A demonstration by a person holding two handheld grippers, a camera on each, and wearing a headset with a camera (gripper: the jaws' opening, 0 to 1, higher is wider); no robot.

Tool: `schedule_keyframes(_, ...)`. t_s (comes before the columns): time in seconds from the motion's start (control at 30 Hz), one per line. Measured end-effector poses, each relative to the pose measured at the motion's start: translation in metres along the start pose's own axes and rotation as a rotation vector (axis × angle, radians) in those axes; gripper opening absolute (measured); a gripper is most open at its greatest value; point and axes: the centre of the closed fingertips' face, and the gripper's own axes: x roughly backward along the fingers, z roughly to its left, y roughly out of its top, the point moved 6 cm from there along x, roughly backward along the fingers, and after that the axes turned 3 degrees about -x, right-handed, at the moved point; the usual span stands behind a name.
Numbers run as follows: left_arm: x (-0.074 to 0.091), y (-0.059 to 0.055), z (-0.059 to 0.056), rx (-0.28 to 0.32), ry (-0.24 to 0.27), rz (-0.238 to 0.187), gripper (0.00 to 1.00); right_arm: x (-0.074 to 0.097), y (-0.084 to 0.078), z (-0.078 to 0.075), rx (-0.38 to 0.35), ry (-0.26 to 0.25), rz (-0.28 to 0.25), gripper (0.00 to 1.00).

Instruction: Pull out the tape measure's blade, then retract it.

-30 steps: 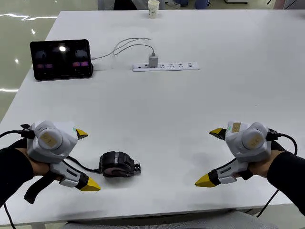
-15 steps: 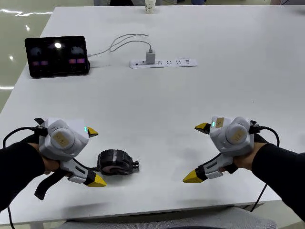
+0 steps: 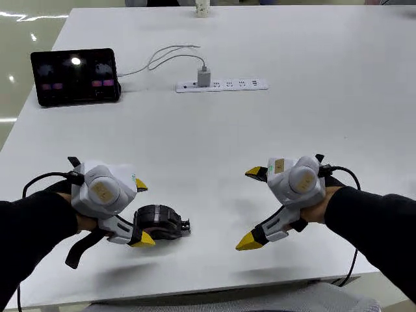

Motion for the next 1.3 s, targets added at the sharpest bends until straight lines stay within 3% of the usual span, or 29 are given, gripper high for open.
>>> schedule_keyframes(0.23,-0.006,0.003,0.002,0.001,-0.015,0.009,0.46,-0.009,0.006,0.0,0.019,0.016,0.005,0.99)
schedule_keyframes(0.43,-0.01,0.006,-0.003,-0.027,-0.034,0.021,0.4,-0.021,0.016,0.006,0.043,0.038,0.006,0.99)
schedule_keyframes(0.53,-0.012,0.008,-0.008,-0.04,-0.059,0.028,0.3,-0.025,0.019,0.008,0.034,0.045,0.006,0.99)
schedule_keyframes(0.8,-0.015,0.005,-0.011,-0.059,-0.02,0.042,0.3,-0.033,0.019,0.01,0.047,0.058,0.021,0.99)
schedule_keyframes(1.0,-0.014,0.004,-0.007,-0.007,-0.035,0.032,0.3,-0.044,0.019,0.01,0.03,0.066,0.03,0.99)
schedule_keyframes(1.1,-0.015,0.005,-0.008,-0.015,-0.043,0.038,0.29,-0.052,0.023,0.013,0.03,0.078,0.03,0.99)
schedule_keyframes(1.2,-0.016,0.006,-0.008,-0.015,-0.042,0.048,0.29,-0.057,0.026,0.017,0.057,0.095,0.028,0.83)
schedule_keyframes(1.3,-0.015,0.005,-0.007,-0.01,-0.046,0.049,0.29,-0.064,0.029,0.018,0.072,0.105,0.028,0.84)
